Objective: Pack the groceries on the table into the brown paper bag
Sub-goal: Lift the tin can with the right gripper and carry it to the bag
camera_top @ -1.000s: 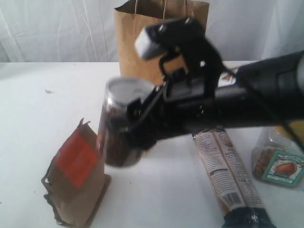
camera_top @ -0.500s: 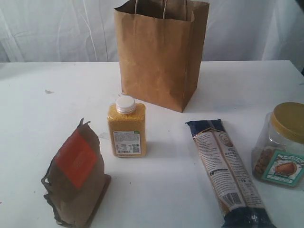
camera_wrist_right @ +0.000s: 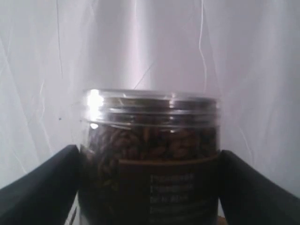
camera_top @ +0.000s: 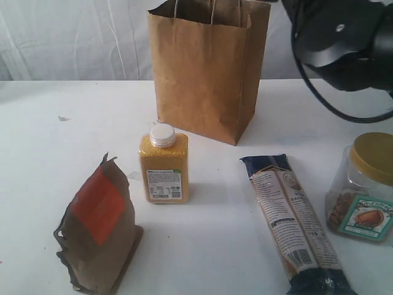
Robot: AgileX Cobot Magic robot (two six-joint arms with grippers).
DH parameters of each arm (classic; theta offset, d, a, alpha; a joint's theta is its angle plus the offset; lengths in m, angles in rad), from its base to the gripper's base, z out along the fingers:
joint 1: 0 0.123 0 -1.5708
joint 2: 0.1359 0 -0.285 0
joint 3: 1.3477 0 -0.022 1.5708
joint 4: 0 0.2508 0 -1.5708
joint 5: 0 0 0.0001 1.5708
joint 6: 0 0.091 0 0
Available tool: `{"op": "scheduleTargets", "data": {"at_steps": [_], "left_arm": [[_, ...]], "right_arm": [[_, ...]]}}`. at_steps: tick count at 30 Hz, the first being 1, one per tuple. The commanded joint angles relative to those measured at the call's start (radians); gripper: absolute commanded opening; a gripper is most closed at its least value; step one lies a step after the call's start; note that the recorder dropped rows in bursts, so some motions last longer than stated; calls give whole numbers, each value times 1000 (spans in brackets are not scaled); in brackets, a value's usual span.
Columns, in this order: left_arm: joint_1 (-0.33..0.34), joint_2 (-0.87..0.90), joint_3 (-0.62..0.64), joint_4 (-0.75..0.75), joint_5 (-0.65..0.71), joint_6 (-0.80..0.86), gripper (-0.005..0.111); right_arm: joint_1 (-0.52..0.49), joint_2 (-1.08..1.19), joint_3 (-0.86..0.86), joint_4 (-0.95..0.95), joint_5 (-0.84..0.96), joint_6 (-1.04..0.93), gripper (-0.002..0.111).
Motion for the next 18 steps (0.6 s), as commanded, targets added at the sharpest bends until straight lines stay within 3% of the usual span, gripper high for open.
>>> {"op": "scheduleTargets", "data": {"at_steps": [1, 6, 18], "left_arm": [[-6, -4, 5, 0, -1, 0, 0], [-6, -4, 5, 0, -1, 0, 0], [-6, -4, 5, 0, -1, 0, 0]], "right_arm": [[-8, 80, -59, -30, -130, 0, 17], [-8, 164, -89, -31, -286, 0, 17], [-8, 299, -251, -33, -294, 121, 17]]}}
